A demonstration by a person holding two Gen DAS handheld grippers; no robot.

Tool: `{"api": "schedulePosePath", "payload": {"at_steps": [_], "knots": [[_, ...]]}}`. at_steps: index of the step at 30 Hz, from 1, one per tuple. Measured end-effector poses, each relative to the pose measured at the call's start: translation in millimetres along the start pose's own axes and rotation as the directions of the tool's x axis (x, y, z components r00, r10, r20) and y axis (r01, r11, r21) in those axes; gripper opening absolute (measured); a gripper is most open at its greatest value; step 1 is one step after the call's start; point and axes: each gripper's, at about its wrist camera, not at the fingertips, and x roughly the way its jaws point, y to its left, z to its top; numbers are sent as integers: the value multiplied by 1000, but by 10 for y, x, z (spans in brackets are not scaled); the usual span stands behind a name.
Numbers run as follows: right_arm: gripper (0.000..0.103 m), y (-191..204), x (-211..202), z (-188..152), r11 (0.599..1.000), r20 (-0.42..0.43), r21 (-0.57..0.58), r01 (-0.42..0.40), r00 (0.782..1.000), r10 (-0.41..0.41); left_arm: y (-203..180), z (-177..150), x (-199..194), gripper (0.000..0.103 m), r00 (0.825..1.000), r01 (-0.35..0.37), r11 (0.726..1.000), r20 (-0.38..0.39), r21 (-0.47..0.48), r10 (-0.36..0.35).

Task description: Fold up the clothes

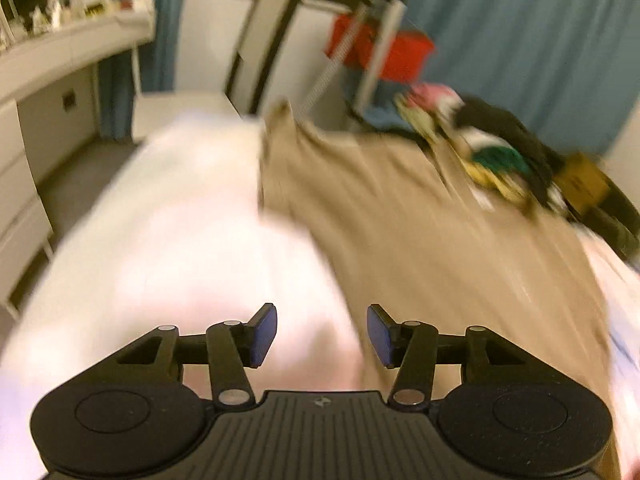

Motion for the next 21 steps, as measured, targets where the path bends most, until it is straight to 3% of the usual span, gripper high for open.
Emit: {"api": "schedulePosePath", "payload": {"at_steps": [2,4,8,10,12,14,17,21], "knots": [[103,33,-122,-4,1000,1,-13,-7,1000,7,59,-390,-214,55,994,62,998,-89,-9,-63],[103,93,-265,-3,999,4,-48,-9,1000,10,143,-708,-332,55,984,71,997,-163,-18,-73],[103,153,-593,12,997,24,-73,-9,1000,11,297,-1140,-501,54,959,118,990,-249,-71,-132],[103,153,-759,34,997,36,-78,-1,999,3,319,-1232,-583,49,955,148,986,-248,-81,-164],[103,153,-925,64,996,49,-86,11,999,-7,320,-1317,-651,30,946,180,980,-257,-85,-196],[103,136,-1063,87,996,63,-89,18,998,-13,271,-1357,-681,27,930,211,975,-295,-64,-220],[103,91,-1214,85,997,75,-72,27,997,-21,169,-1331,-719,6,929,180,984,-326,-5,-172],[103,79,-1237,46,997,69,-69,35,997,-30,91,-1284,-954,5,948,124,991,-300,50,-103]]}}
